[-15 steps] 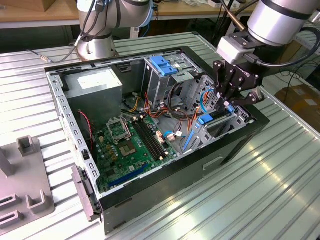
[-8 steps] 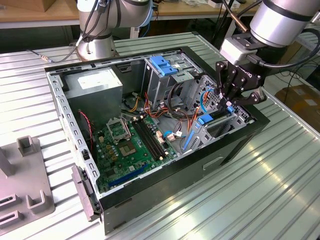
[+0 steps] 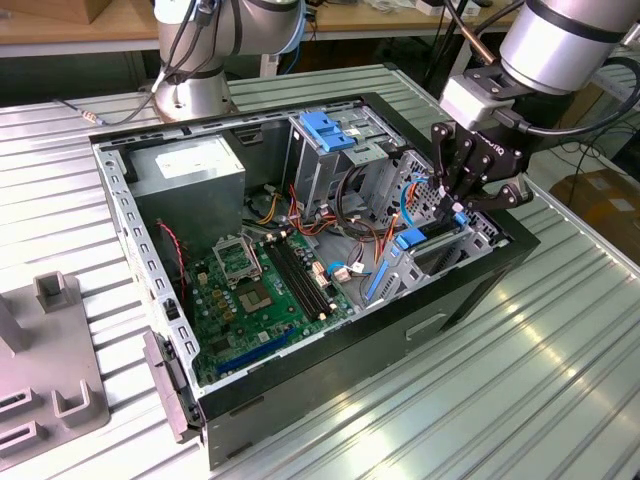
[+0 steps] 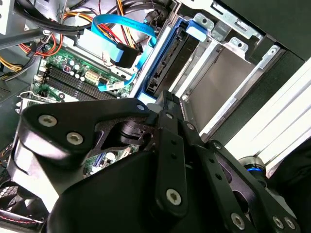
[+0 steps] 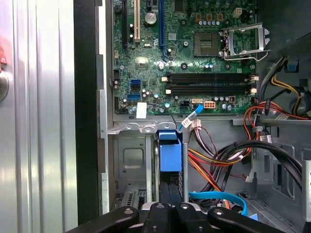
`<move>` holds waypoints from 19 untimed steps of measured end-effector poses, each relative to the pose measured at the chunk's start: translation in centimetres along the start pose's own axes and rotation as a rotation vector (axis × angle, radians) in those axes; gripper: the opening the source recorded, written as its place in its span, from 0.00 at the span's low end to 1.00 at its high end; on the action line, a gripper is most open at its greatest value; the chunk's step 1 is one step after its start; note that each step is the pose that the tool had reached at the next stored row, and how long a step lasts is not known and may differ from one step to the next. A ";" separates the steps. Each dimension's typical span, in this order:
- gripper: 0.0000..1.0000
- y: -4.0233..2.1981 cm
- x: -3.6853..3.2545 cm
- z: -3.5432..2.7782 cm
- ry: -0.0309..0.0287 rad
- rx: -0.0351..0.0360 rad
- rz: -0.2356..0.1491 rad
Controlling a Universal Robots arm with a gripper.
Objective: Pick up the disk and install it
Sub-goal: 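Insert the first disk wire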
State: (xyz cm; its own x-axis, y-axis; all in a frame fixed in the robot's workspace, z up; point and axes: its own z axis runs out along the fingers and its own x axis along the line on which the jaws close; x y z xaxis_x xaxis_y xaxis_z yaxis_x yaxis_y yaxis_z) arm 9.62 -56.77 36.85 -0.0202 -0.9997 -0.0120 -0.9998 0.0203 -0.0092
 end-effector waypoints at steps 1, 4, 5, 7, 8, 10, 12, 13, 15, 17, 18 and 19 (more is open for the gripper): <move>0.10 0.00 0.00 0.00 0.0000 0.0000 0.000; 0.10 -0.87 -0.02 0.01 0.0001 0.0000 0.000; 0.10 -1.49 -0.03 0.02 0.0003 0.0000 0.000; 0.10 -2.47 -0.07 0.03 0.0033 0.0003 0.000; 0.10 -2.86 -0.08 0.03 0.0043 0.0006 0.000; 0.10 -3.72 -0.18 -0.01 0.0067 0.0020 0.000; 0.10 -4.13 -0.95 -0.19 0.0069 0.0105 0.000; 0.10 -4.13 -1.25 -0.17 0.0074 0.0169 -0.009; 0.10 -4.13 -1.33 -0.17 0.0077 0.0184 -0.041; 0.10 -4.13 -1.33 -0.17 0.0070 0.0182 -0.085; 0.10 -4.13 -1.33 -0.17 0.0066 0.0181 -0.102; 0.10 -4.13 -1.33 -0.17 0.0063 0.0178 -0.124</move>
State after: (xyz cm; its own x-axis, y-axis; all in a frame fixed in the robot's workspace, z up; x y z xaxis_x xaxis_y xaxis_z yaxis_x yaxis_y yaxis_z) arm 13.77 -55.52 37.07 0.1031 -0.9947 -0.0034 -0.9943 -0.1029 -0.0280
